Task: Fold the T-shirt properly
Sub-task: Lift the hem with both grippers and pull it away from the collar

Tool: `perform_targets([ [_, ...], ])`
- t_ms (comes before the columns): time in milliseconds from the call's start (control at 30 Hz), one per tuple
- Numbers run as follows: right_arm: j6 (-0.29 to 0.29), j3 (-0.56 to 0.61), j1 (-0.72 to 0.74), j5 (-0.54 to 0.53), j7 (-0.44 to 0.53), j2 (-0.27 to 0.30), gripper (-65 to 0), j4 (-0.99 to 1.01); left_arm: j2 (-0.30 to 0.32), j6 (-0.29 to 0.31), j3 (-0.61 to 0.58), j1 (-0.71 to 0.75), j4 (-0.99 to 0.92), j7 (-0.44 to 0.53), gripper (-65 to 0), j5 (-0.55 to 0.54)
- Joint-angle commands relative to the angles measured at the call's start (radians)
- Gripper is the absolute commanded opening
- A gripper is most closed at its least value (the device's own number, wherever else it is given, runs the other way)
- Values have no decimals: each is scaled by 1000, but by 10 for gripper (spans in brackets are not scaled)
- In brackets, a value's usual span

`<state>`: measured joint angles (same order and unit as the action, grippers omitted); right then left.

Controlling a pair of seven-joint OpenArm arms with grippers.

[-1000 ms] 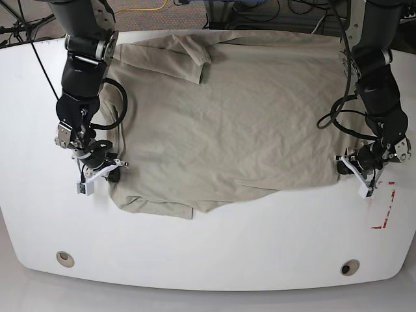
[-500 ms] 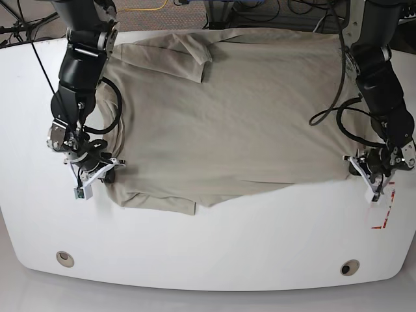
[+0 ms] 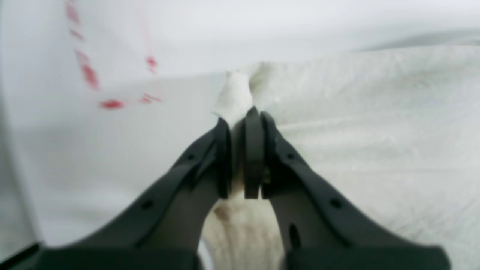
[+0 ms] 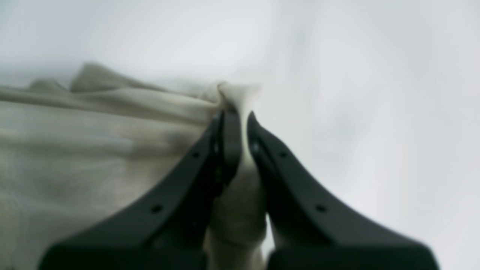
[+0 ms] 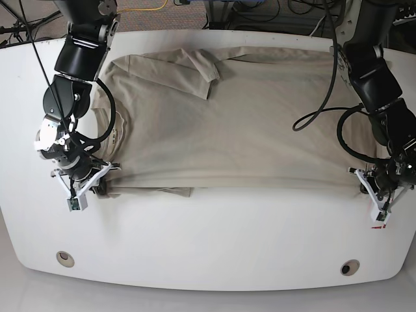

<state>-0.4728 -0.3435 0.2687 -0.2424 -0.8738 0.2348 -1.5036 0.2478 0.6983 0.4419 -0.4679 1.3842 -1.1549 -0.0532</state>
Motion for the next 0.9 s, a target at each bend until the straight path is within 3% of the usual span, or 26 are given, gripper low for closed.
perform_targets([
  [0, 1, -7, 37, -4, -2, 25, -650, -76, 22, 0, 2, -36, 106, -6, -650, 0],
  [367, -8, 1, 154, -15, -80, 94, -650, -203, -12, 0, 2, -71, 450, -41, -650, 2],
  [533, -68, 2, 243, -15, -98, 117, -650, -200, -11, 0, 2, -142, 476, -43, -650, 3],
  [867, -132, 51, 498, -15, -134, 186, -650, -183, -6, 0, 1, -388, 467, -43, -650, 8],
])
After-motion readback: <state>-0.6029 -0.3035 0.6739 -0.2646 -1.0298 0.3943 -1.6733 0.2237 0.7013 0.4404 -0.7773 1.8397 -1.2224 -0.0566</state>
